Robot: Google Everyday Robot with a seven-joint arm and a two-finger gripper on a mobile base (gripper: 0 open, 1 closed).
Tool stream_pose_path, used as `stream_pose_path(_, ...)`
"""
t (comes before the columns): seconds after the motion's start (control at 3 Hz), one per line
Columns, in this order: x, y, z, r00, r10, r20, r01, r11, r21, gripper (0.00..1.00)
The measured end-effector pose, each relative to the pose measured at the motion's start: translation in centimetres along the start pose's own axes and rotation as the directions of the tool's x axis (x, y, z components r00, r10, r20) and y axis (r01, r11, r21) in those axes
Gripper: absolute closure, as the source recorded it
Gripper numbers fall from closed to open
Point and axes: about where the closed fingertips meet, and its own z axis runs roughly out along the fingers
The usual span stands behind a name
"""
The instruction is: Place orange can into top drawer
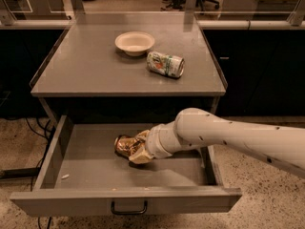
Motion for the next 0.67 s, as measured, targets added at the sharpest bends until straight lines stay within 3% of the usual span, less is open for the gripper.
stream_pose_path(0.67, 0.00, 0.00, 0.00, 1.000, 0.000, 0.000, 0.000, 1.0000, 0.000, 0.39)
